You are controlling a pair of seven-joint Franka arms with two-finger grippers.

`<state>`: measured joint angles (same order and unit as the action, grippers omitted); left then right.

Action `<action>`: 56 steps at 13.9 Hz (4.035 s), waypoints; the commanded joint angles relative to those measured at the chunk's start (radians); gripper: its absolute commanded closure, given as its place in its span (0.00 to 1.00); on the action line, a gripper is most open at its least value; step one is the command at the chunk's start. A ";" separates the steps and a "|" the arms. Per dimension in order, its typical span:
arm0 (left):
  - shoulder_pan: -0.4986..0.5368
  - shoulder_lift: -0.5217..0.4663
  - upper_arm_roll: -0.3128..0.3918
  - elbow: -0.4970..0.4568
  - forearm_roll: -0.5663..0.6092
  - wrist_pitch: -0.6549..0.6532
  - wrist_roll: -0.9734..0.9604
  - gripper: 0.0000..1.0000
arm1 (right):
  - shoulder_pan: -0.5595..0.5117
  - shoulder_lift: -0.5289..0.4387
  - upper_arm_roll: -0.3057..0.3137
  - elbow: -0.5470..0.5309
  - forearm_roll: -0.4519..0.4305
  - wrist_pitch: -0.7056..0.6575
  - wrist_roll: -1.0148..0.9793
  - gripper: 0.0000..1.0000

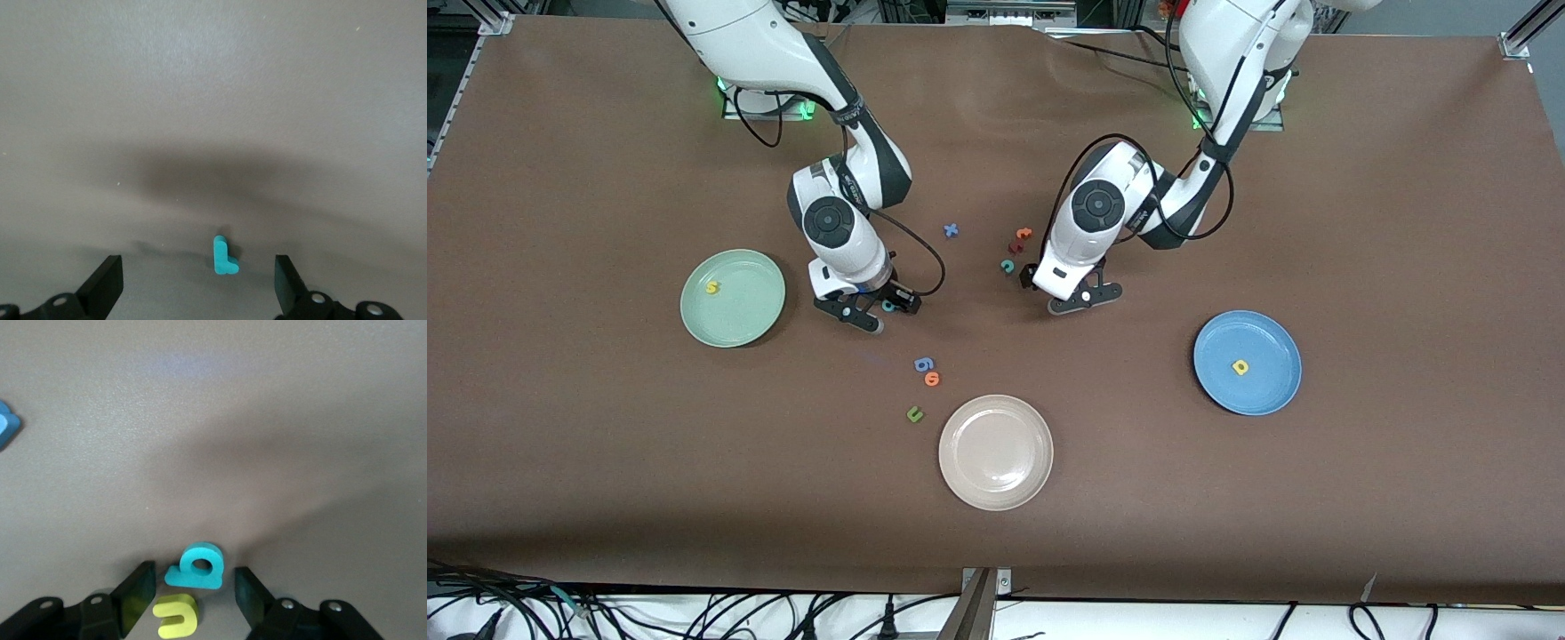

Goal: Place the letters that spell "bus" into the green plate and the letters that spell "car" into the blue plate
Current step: 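Move the right gripper to the teal b while the left reaches teal L, then grasp the teal b with the right gripper while the left grasps the L, then place the b with the right gripper while the left gripper places the L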

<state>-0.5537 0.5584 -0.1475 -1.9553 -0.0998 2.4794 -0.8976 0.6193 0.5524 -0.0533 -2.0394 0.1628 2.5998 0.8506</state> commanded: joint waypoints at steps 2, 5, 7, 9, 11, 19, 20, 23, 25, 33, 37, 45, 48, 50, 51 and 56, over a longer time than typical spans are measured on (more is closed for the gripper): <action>-0.028 -0.017 0.009 -0.045 -0.018 0.039 -0.032 0.00 | -0.001 0.004 -0.003 0.013 -0.005 -0.020 -0.051 0.41; -0.041 -0.003 0.009 -0.042 -0.017 0.059 -0.062 0.03 | -0.004 0.004 -0.003 0.016 -0.009 -0.020 -0.062 0.41; -0.055 0.014 0.011 -0.039 -0.017 0.088 -0.079 0.11 | -0.006 0.004 -0.005 0.018 -0.011 -0.021 -0.064 0.41; -0.055 0.023 0.011 -0.036 -0.017 0.090 -0.079 0.20 | -0.012 0.004 -0.005 0.022 -0.011 -0.023 -0.067 0.41; -0.057 0.023 0.011 -0.036 -0.017 0.090 -0.079 0.32 | -0.012 0.003 -0.005 0.027 -0.009 -0.044 -0.062 0.41; -0.055 0.029 0.013 -0.024 -0.017 0.090 -0.087 0.85 | -0.013 0.001 -0.010 0.044 -0.012 -0.069 -0.068 0.41; -0.055 0.031 0.013 -0.024 -0.017 0.090 -0.087 0.88 | -0.013 0.001 -0.016 0.044 -0.013 -0.069 -0.079 0.41; -0.052 0.031 0.013 -0.014 -0.017 0.089 -0.086 0.90 | -0.010 0.004 -0.017 0.044 -0.013 -0.069 -0.078 0.42; -0.040 0.023 0.025 -0.001 -0.006 0.064 -0.055 0.90 | -0.009 0.006 -0.017 0.044 -0.013 -0.069 -0.078 0.47; 0.179 -0.141 0.032 -0.014 0.295 -0.212 0.423 0.94 | -0.012 0.004 -0.017 0.045 -0.009 -0.084 -0.078 0.81; 0.311 -0.196 0.029 -0.074 0.295 -0.198 0.650 0.91 | -0.016 -0.017 -0.068 0.198 -0.011 -0.384 -0.091 0.81; 0.543 -0.147 0.025 -0.126 0.289 0.007 0.994 0.91 | -0.016 -0.066 -0.348 0.298 -0.005 -0.773 -0.496 0.81; 0.546 -0.117 0.025 -0.085 0.273 0.006 0.984 0.23 | -0.020 -0.080 -0.433 0.219 0.004 -0.765 -0.648 0.81; 0.548 -0.100 0.025 -0.047 0.153 -0.019 0.990 0.00 | -0.023 -0.080 -0.450 0.158 0.006 -0.735 -0.685 0.81; 0.534 -0.097 0.025 -0.024 0.096 -0.063 0.985 0.00 | -0.024 -0.086 -0.450 0.119 0.006 -0.703 -0.702 0.81; 0.396 -0.087 0.023 0.102 0.023 -0.284 0.712 0.00 | -0.064 -0.088 -0.457 -0.045 0.038 -0.502 -0.847 0.81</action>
<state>-0.0783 0.4520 -0.1316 -1.9015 -0.0537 2.2499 -0.0399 0.5781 0.4922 -0.5075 -2.0197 0.1695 2.0345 0.0809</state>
